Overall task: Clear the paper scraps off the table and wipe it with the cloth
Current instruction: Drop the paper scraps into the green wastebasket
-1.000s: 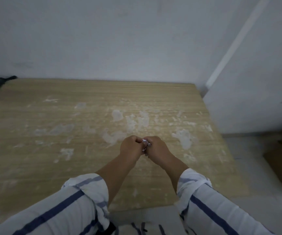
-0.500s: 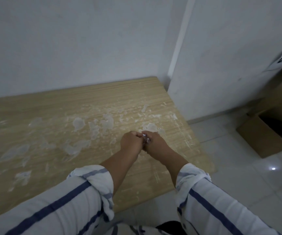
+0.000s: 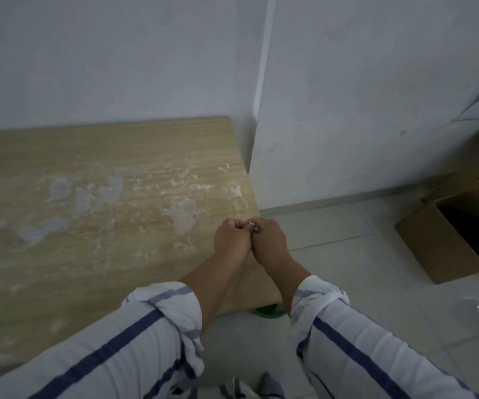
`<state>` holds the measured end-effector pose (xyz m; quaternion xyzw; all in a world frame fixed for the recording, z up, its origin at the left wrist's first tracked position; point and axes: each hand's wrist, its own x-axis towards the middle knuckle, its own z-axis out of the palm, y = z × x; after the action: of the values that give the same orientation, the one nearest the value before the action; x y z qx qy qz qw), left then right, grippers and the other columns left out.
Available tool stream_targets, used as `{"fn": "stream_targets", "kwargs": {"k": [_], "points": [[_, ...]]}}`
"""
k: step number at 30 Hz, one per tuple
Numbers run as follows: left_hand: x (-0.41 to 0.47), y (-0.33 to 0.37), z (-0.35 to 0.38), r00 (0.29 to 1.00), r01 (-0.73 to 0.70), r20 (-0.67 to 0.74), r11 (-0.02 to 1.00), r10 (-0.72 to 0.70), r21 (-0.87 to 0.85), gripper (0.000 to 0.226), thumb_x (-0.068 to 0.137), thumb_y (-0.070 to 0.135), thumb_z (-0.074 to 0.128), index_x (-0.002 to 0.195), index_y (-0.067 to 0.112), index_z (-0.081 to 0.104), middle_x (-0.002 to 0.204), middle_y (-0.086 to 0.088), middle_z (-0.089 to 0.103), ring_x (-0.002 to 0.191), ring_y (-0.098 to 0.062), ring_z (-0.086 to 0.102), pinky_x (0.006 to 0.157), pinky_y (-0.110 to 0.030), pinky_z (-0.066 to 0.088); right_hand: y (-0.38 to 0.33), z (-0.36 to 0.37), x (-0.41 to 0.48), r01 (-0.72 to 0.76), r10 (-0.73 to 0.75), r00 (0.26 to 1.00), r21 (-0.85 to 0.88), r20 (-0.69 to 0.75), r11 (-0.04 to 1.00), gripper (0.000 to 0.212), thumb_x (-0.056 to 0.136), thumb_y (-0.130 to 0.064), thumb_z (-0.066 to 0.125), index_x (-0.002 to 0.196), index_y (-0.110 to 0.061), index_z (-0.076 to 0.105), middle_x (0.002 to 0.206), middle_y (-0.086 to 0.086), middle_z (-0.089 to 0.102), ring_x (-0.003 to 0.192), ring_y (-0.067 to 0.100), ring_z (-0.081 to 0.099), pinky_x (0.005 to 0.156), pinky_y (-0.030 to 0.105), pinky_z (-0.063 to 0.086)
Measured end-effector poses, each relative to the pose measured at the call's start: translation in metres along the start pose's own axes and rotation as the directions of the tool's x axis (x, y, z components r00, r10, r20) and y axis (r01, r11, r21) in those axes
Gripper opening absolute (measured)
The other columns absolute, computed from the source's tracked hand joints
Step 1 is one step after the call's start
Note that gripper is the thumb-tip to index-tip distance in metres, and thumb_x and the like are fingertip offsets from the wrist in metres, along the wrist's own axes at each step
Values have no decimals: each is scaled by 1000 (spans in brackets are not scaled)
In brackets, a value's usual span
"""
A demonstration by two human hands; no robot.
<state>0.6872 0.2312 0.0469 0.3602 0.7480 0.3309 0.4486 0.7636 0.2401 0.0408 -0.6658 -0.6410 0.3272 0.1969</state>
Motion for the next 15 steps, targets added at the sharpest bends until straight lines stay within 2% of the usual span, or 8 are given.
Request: {"fn": "stream_targets", "kwargs": {"k": [2,4,6,7,10,13,15], "points": [[-9,4,25,1000,11,10,1000,-10,-16,19,89,30,59,96,13,65,93,-6,69,79,-20,63,68,-31,49,23,-16,1,-30,31,1000,18,-8,999,25,87,-4,46,97,-7,69,94,16,67,82,30,61,60,27,37],[-17,6,46,999,8,37,1000,-7,-25,18,92,23,55,103,11,63,96,-6,68,73,-15,60,52,-17,47,44,-27,4,-55,55,999,26,0,998,24,88,-5,46,99,-8,67,96,14,67,83,27,60,63,25,37],[-25,8,61,999,-14,46,999,16,-29,17,94,15,52,107,9,61,95,-5,64,69,-10,57,41,-8,41,61,-33,8,-88,87,996,34,33,996,23,88,-5,46,101,-8,65,97,13,67,85,27,61,66,26,41],[-28,8,66,998,-31,48,999,32,-29,17,94,11,51,107,9,61,92,-4,62,67,-7,55,40,-5,40,70,-35,10,-108,106,993,61,43,992,22,88,-5,47,101,-8,65,98,13,67,84,26,62,67,27,44],[-33,4,78,992,-113,55,991,110,67,17,94,10,50,106,12,62,95,0,62,71,-1,52,49,-6,40,92,-35,17,-141,139,990,79,32,987,20,89,-7,49,103,-9,64,101,12,66,77,20,57,65,26,42],[-28,-8,86,978,-210,50,948,204,240,22,94,10,48,110,16,60,110,-2,63,94,-11,57,74,-16,41,113,-30,26,-183,178,983,97,52,978,22,90,-9,51,108,-11,64,108,10,65,80,18,56,66,23,38],[-23,-12,89,963,-269,56,912,265,309,27,93,6,45,115,14,59,118,-4,60,106,-16,55,84,-22,41,129,-24,32,-218,212,975,112,64,969,24,91,-8,50,110,-11,64,111,10,66,84,20,60,67,22,40]]}}
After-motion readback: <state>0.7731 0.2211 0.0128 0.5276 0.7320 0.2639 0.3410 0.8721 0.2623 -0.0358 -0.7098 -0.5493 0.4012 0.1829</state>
